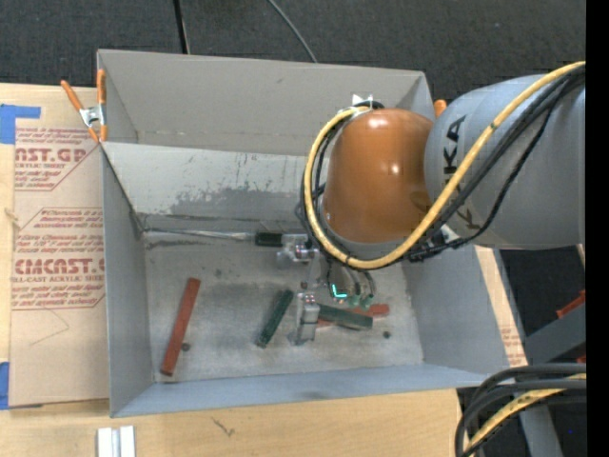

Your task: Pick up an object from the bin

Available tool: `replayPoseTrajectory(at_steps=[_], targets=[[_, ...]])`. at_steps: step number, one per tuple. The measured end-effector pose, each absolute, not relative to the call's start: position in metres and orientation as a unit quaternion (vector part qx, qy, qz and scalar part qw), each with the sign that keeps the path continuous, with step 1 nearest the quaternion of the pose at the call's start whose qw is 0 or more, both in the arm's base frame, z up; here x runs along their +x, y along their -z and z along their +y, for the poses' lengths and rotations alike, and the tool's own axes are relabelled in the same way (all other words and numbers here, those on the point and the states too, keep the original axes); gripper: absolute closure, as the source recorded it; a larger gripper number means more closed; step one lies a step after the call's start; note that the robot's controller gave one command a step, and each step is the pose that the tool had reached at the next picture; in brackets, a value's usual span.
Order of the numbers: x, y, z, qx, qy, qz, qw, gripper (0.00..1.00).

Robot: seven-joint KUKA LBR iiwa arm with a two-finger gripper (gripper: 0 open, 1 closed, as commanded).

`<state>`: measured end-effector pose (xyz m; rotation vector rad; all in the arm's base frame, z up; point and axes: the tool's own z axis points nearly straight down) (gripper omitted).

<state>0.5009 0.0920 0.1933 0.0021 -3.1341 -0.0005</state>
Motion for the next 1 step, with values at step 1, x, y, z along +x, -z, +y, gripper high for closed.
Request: replayPoseTrajectory(at_steps=[1], targets=[[0.5015, -0.1955, 0.0919, 0.001, 0.0, -1.0, 0.002, 0.0]])
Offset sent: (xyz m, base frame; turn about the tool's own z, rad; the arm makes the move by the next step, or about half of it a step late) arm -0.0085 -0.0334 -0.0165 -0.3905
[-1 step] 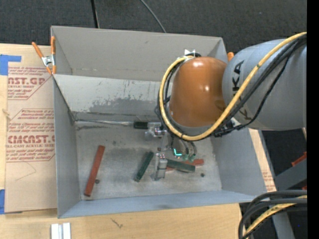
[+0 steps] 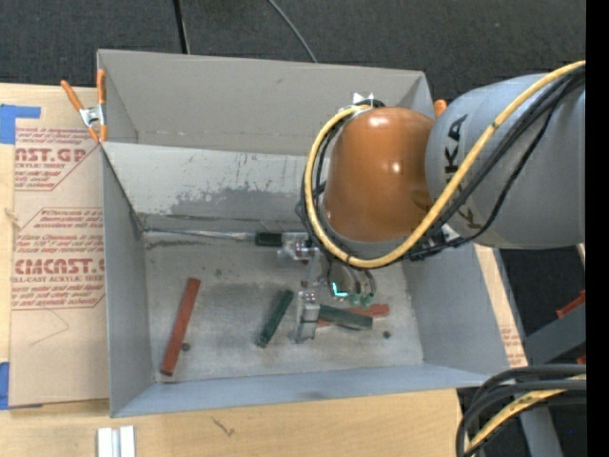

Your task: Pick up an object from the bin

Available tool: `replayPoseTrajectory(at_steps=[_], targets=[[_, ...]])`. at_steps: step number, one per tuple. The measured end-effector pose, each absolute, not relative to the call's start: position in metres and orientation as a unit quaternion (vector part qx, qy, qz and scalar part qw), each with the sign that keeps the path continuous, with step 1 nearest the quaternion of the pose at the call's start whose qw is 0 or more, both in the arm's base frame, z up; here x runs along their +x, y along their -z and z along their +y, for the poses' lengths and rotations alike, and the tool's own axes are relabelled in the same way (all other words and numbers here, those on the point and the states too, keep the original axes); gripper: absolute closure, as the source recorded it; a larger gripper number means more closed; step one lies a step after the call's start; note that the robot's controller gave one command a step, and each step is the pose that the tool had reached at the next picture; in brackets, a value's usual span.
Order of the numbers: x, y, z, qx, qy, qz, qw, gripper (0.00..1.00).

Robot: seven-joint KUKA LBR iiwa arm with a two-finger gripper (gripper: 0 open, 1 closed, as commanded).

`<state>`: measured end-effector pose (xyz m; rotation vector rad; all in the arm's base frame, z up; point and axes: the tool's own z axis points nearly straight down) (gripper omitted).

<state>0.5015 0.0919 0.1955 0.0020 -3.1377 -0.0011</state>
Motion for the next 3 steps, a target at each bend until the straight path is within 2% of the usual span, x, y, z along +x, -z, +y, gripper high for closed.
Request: replayPoseTrajectory(at_steps=[1, 2, 3], targets=[[0.5, -0.192, 0.084, 0.065, 0.001, -0.998, -0.001, 0.0], [0.492, -0.081, 0.087, 0.085, 0.001, -0.996, 0.001, 1.0], [0.492, -0.081, 0.087, 0.084, 0.001, -0.996, 0.0, 0.0]])
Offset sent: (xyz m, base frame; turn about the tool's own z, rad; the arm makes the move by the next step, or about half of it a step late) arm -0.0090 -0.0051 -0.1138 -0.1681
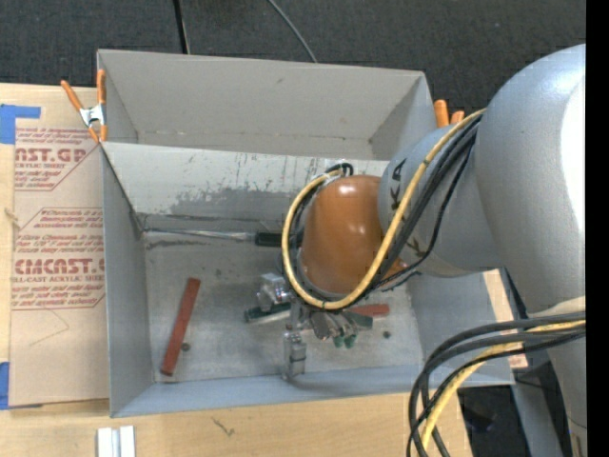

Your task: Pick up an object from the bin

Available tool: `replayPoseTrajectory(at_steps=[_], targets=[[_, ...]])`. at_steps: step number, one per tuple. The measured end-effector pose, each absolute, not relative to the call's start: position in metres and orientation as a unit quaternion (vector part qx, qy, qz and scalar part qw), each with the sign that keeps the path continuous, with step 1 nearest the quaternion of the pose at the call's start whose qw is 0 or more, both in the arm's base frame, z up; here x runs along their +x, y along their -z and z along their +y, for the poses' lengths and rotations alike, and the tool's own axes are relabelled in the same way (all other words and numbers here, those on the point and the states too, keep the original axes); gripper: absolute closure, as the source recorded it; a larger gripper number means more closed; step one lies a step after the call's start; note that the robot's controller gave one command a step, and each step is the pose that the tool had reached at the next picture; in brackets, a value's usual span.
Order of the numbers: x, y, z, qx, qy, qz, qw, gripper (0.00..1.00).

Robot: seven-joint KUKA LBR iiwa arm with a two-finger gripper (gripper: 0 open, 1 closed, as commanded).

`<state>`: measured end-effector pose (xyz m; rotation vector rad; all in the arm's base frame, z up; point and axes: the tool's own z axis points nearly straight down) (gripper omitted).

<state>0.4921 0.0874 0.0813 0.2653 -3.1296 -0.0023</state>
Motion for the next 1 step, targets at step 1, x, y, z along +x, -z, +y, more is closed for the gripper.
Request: replayPoseTrajectory(at_steps=[1], targets=[[0.4921, -0.0813, 0.0874, 0.084, 0.001, -0.996, 0.0, 0.0]])
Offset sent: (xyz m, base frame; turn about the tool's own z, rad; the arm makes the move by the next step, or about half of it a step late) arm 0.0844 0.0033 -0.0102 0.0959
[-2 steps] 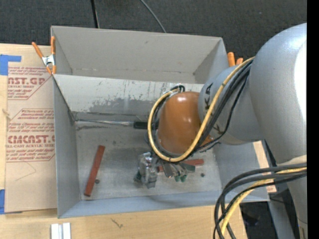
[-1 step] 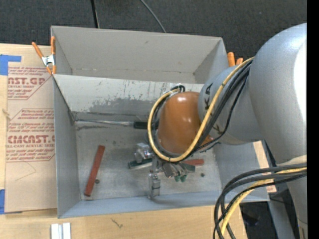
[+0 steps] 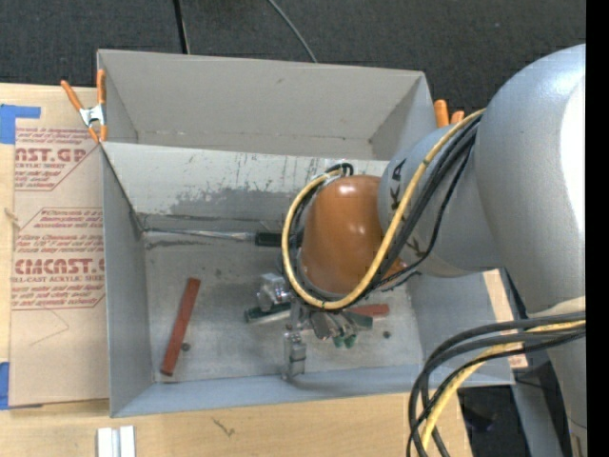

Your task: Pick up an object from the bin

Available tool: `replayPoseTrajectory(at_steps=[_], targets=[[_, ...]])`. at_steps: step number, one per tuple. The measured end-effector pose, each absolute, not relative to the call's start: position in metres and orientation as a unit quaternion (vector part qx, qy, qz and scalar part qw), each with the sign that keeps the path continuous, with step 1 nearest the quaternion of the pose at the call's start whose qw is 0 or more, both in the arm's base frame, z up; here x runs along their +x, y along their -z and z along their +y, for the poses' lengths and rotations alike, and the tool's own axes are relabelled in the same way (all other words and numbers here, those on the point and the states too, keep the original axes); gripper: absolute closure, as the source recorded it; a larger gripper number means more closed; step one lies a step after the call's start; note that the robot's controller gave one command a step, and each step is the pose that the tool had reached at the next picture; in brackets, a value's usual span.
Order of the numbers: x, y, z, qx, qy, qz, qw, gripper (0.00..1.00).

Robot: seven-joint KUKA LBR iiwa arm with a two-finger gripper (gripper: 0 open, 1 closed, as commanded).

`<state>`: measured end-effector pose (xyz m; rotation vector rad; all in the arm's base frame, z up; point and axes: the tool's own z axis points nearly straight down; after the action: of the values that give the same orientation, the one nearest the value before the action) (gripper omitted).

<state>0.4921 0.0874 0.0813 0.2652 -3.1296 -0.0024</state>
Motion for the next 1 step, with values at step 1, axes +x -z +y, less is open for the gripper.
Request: replayPoseTrajectory(at_steps=[1], targets=[[0.5768, -0.0712, 0.0922, 0.037, 0.001, -0.999, -0.001, 1.0]])
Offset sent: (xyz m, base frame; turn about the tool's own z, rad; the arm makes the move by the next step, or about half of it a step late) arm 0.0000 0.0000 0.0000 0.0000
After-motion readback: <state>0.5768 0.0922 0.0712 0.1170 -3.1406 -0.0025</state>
